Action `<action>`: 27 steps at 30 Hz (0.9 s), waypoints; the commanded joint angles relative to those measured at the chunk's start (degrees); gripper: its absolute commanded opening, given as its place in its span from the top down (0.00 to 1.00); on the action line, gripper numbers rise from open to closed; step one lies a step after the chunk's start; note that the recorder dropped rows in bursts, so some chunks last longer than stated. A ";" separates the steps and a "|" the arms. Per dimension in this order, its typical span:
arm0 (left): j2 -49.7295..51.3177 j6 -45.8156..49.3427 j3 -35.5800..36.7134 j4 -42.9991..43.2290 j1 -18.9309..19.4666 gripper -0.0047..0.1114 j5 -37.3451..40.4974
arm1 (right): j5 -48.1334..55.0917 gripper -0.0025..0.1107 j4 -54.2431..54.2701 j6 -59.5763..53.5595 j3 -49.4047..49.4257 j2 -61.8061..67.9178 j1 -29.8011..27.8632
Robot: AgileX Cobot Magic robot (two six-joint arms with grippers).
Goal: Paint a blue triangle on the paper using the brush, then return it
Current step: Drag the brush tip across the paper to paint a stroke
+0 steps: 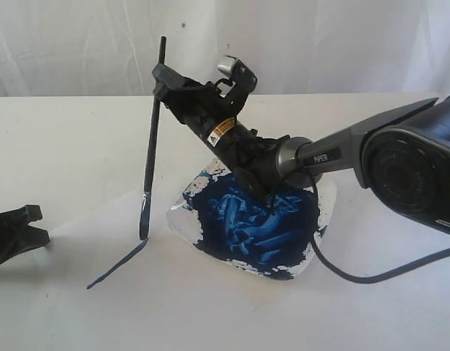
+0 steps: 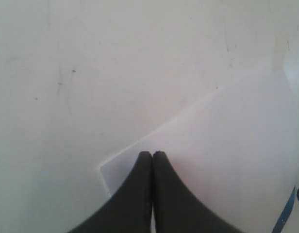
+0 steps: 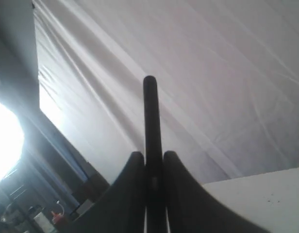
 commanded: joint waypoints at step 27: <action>0.54 0.43 0.14 0.22 0.00 0.96 7.37 | -3.25 0.98 -27.59 13.39 1.55 -6.28 6.36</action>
